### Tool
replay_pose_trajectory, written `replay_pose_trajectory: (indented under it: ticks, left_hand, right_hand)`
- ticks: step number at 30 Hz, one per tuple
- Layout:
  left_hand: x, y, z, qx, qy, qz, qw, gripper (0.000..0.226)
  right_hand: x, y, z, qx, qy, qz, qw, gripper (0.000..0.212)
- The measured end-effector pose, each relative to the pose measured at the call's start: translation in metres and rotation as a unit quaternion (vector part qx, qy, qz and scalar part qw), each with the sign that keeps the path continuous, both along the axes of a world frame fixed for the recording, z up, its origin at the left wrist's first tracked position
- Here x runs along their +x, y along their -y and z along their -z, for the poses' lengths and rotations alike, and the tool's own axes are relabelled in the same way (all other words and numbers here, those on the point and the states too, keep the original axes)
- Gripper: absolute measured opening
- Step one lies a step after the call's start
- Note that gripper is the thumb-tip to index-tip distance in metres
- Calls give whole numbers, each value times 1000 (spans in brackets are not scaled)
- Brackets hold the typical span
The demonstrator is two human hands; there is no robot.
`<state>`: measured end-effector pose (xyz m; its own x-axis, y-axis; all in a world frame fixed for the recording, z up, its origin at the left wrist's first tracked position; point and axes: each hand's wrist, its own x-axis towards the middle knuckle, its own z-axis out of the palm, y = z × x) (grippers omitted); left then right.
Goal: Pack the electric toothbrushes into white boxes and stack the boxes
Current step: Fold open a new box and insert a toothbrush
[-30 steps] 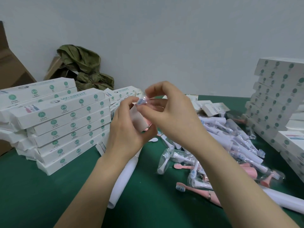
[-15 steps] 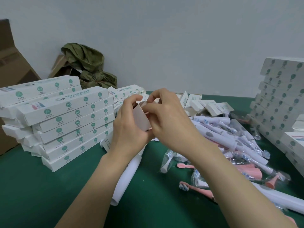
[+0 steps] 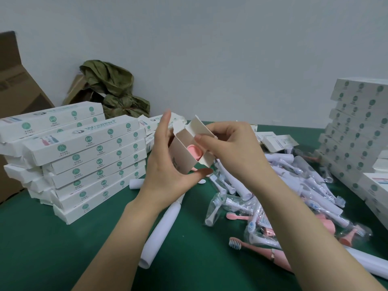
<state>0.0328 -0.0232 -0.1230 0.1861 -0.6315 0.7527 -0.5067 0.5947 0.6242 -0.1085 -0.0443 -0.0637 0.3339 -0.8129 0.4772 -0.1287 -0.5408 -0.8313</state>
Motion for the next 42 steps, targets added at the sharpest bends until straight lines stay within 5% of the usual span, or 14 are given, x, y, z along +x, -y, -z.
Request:
replay_pose_trajectory:
  ticks: [6, 9, 16, 19, 25, 29, 36, 42]
  left_hand:
    - [-10, -3, -3, -132, -5, -57, 990, 47]
    - [-15, -5, -3, -134, -14, -79, 988, 36]
    - [-23, -7, -15, -124, -128, -40, 983, 17]
    - [-21, -7, -23, -50, -203, 60, 976, 26]
    - [-17, 5, -1, 56, -46, -84, 994, 85]
    - [-18, 17, 12, 55, -6, -167, 984, 57]
    - [-12, 19, 16, 9, 21, -191, 981, 59]
    - [-10, 16, 12, 10, 25, -189, 982, 59]
  right_hand:
    - [1, 0, 0, 31, 26, -63, 997, 15]
    - [-3, 0, -1, 100, 56, -129, 985, 14]
    - [18, -23, 1, -31, -33, -113, 993, 31]
    - [22, -32, 4, -78, -51, -80, 992, 25]
    - [14, -5, 13, -106, -76, 32, 991, 39]
    - [9, 9, 22, -97, -45, 58, 993, 39]
    - [8, 16, 25, -114, -33, 48, 992, 35]
    - [5, 15, 26, -182, -110, 45, 976, 40]
